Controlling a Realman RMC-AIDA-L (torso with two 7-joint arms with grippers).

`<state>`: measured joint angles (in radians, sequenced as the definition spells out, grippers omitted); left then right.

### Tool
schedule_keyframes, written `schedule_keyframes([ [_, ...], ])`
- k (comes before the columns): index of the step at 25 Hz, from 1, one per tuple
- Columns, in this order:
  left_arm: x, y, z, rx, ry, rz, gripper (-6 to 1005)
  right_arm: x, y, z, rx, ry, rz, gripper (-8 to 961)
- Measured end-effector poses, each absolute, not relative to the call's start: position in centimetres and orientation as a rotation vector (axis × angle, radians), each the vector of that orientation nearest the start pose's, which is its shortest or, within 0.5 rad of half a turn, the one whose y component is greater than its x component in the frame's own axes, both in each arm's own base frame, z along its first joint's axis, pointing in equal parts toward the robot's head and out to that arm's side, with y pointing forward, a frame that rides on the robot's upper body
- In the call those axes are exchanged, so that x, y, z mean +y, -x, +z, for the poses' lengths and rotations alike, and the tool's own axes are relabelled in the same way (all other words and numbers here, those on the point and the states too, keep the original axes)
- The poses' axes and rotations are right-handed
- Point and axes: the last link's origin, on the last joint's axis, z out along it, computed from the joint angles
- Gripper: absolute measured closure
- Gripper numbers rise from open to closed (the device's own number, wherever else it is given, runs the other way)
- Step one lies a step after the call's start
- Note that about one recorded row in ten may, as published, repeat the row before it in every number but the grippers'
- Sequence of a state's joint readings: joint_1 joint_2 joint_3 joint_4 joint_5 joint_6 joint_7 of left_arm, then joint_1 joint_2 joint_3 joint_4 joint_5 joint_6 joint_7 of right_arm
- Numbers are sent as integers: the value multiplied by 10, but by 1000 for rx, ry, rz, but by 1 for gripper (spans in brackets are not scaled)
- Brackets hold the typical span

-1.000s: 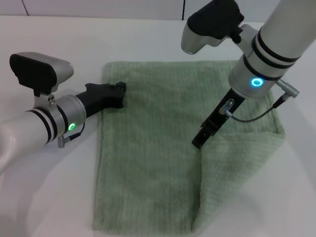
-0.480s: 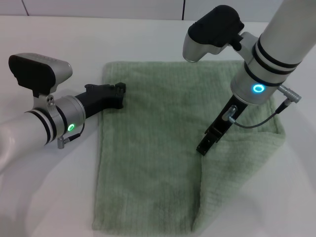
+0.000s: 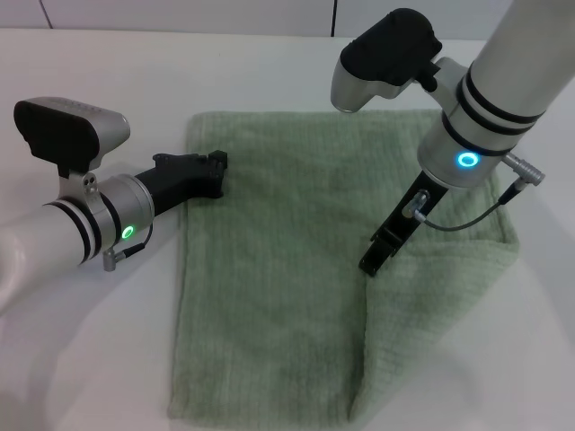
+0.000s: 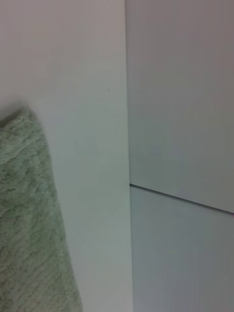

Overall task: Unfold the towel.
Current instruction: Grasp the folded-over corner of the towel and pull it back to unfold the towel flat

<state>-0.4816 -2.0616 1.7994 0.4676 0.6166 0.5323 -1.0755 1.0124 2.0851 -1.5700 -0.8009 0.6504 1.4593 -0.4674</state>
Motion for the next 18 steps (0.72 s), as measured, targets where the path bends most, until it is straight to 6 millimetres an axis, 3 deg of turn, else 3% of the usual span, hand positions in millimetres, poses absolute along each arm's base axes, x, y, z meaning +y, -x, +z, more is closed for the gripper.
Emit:
schedule_keyframes([
  [14, 364, 288, -85, -936, 2171, -470, 1001, 372, -137, -83, 892, 2712, -850, 610],
  [18, 364, 288, -85, -936, 2170, -471, 1001, 372, -137, -83, 880, 2718, -851, 764],
])
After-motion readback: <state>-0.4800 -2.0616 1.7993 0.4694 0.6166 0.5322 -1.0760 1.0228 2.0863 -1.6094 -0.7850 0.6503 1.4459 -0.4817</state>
